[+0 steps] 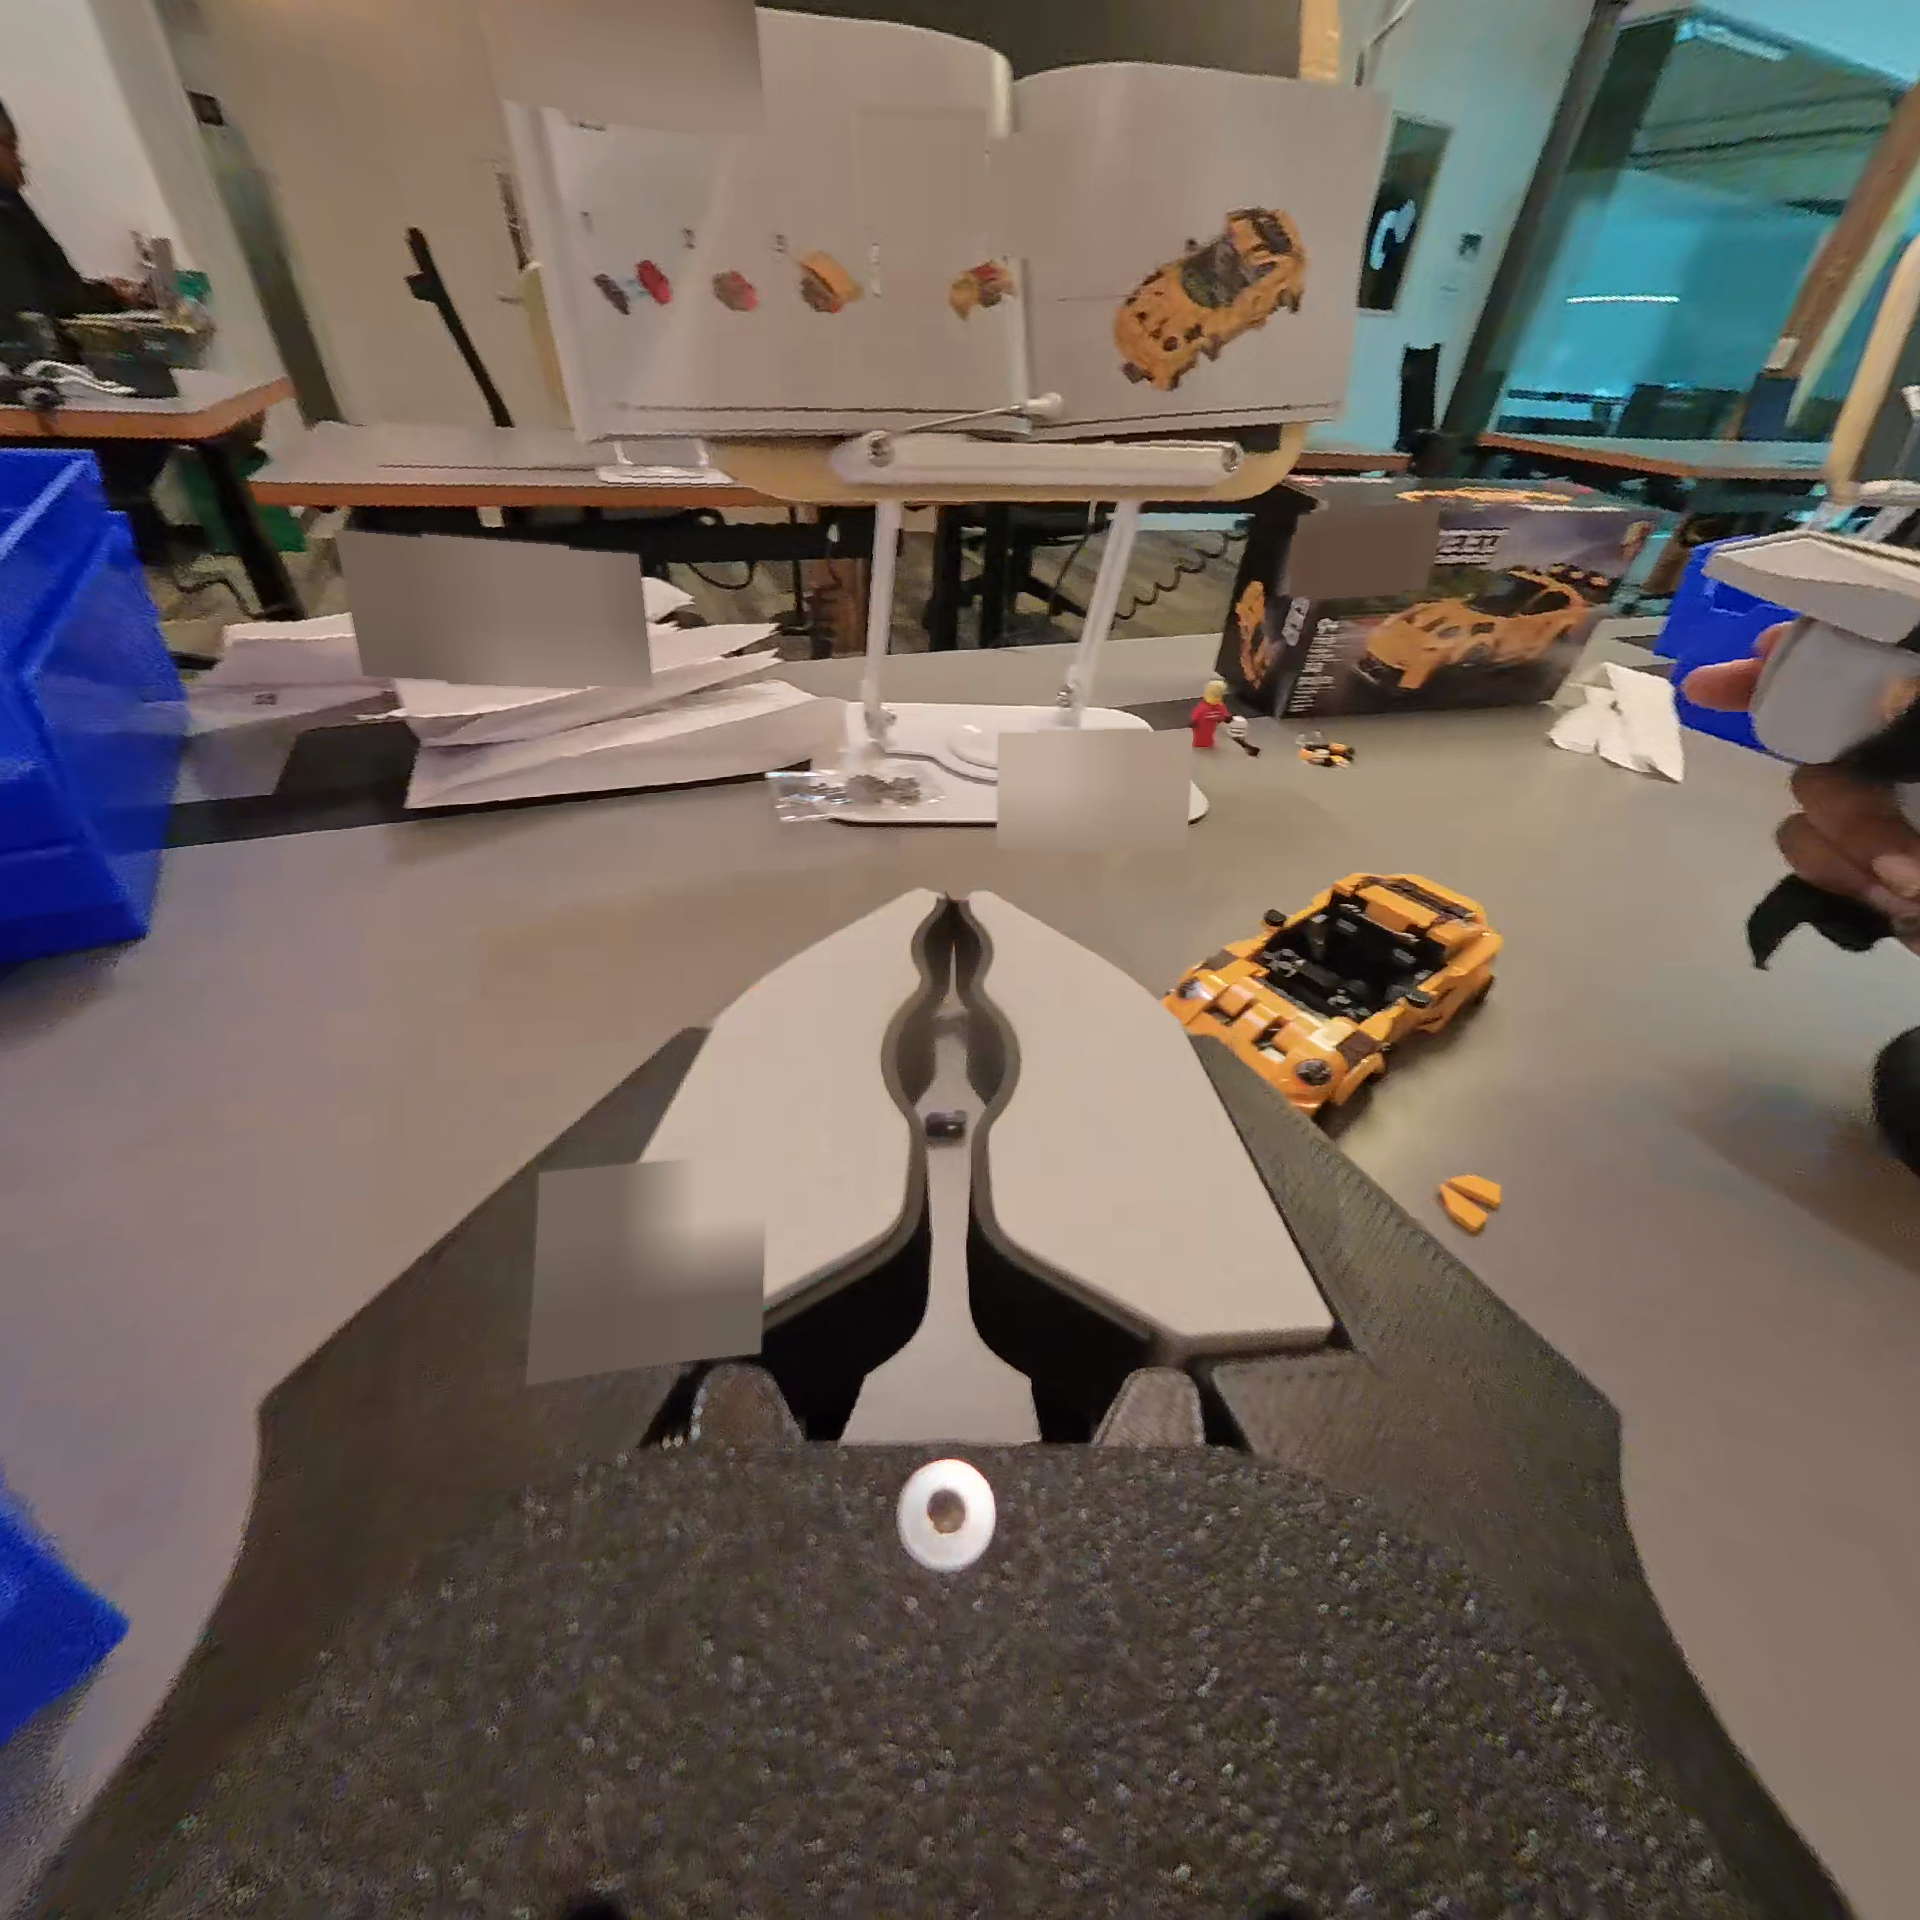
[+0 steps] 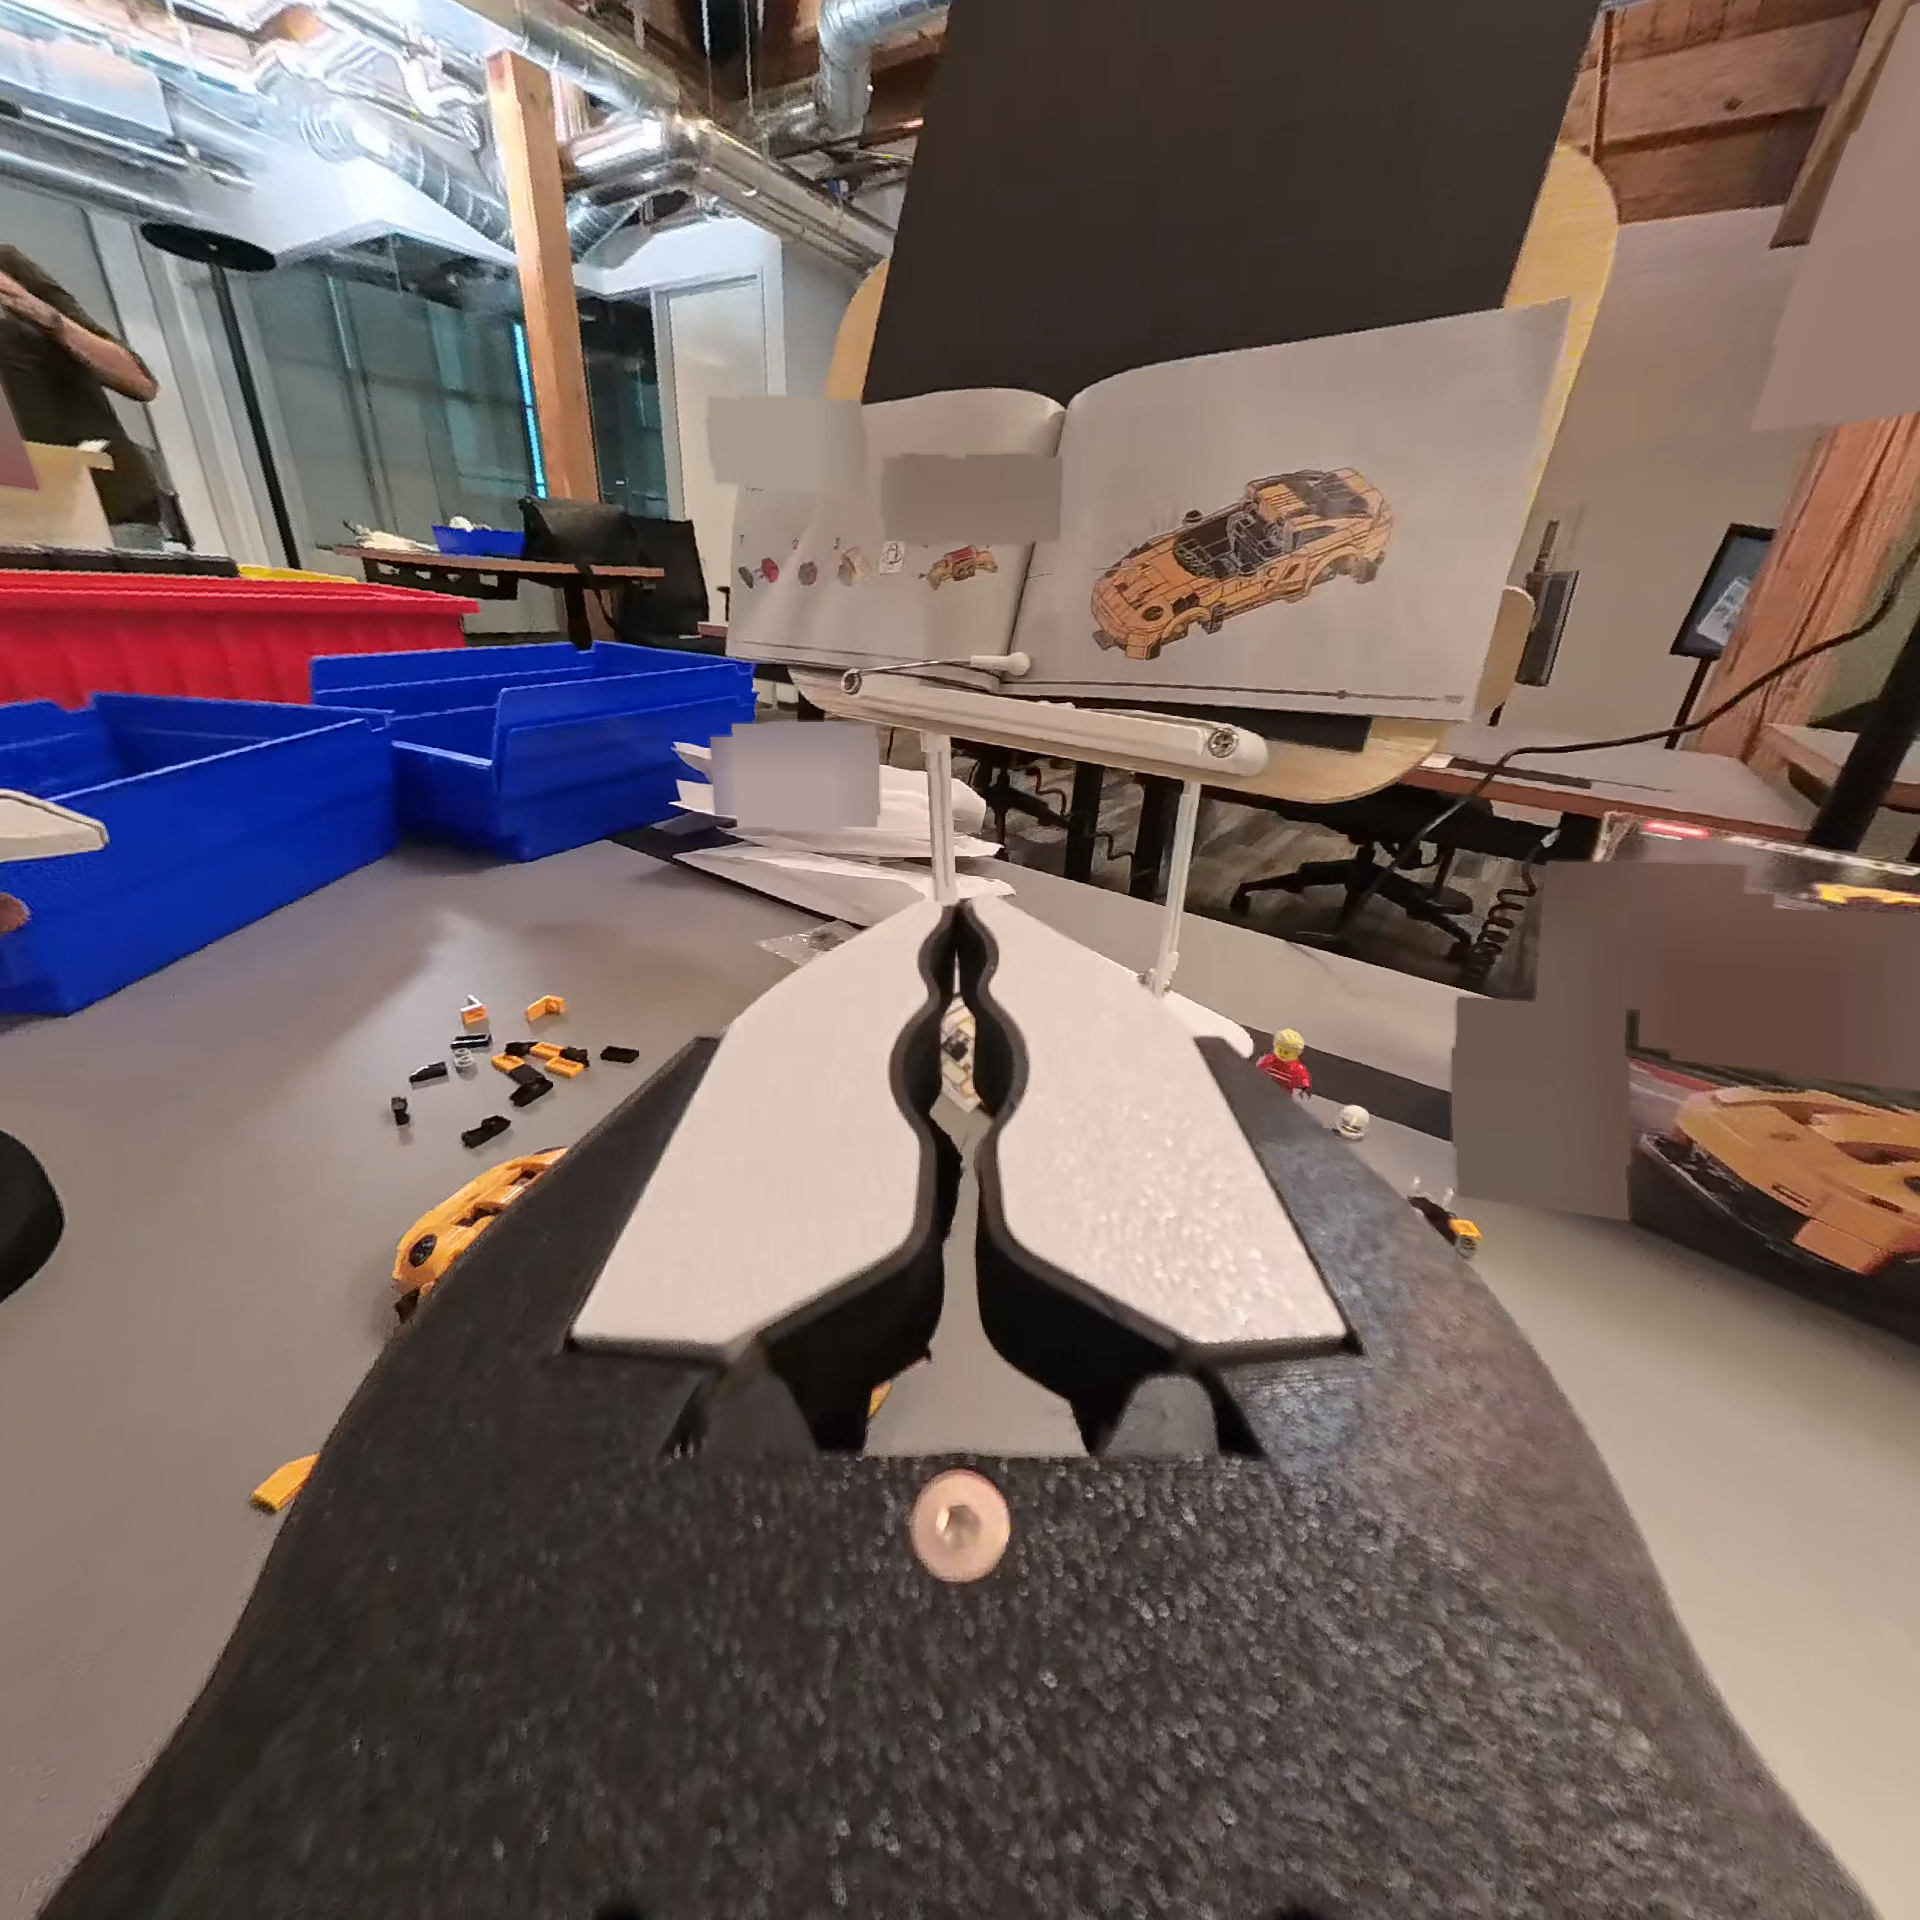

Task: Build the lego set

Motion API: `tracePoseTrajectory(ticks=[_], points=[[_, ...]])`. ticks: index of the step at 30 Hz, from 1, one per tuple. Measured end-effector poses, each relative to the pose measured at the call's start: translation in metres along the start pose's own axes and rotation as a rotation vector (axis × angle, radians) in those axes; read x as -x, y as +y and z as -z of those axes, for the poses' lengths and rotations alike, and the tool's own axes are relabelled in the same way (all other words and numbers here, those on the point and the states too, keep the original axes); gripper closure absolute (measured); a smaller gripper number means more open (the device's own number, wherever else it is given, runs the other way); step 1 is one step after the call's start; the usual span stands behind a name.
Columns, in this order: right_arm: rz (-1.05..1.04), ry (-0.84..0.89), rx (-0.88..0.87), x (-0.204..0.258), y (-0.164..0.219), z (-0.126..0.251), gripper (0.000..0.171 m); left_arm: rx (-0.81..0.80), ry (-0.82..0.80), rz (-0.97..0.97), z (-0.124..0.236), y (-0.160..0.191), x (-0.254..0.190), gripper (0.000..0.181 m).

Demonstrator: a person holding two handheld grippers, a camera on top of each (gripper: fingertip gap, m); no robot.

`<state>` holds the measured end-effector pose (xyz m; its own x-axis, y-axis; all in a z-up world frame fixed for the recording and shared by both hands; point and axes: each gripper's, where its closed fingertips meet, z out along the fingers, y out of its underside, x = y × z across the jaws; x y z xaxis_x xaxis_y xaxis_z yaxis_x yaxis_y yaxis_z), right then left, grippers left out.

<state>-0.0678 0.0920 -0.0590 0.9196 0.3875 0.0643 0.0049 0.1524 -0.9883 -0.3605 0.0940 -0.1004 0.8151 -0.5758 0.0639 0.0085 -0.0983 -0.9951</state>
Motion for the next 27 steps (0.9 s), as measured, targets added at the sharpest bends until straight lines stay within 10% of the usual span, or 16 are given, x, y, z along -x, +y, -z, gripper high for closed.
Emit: tracePoseTrajectory(ticks=[27], points=[[0.001,0.017,0.084,-0.008,0.031,-0.008,0.171,0.05,0.056,0.104,-0.016,0.02,0.009,0.181]])
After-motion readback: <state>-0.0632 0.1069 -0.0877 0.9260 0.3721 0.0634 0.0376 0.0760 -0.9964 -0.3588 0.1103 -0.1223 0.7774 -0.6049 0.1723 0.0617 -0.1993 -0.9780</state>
